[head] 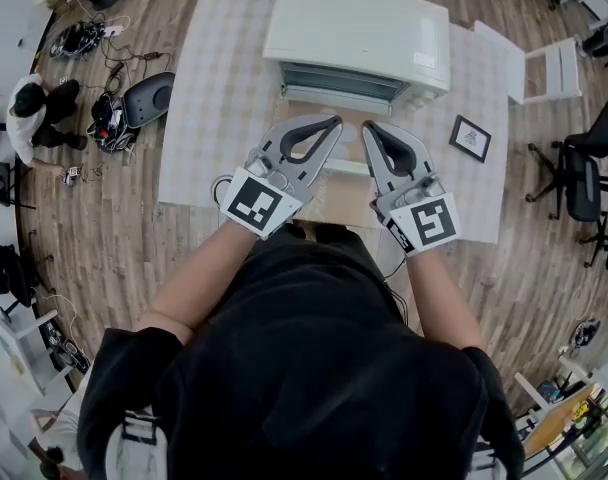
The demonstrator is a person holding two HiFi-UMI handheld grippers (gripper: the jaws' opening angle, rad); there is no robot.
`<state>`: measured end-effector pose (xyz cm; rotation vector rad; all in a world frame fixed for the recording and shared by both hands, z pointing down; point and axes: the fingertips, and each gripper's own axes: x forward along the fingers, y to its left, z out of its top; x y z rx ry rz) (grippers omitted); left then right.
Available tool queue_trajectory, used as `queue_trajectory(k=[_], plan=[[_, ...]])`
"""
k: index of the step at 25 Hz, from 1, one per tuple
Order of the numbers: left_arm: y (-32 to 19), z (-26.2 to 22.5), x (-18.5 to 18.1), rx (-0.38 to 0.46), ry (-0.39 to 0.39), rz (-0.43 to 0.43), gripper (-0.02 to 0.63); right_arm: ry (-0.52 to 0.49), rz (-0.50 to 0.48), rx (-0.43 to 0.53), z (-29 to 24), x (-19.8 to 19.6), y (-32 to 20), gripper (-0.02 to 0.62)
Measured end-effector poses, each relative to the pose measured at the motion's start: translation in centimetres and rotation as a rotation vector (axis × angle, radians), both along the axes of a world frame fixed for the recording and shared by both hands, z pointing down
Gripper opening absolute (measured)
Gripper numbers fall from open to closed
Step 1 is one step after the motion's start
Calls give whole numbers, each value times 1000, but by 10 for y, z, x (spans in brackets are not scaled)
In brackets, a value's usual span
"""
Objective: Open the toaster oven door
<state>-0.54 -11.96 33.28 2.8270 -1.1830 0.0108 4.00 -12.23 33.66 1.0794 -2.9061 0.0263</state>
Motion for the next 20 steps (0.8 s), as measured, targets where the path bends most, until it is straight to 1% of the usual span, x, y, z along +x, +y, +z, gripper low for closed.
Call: queue_trajectory(k=[20], plan=[[-6,1,1,-2,4,3,15,11,2,0,1,-1,-5,18]])
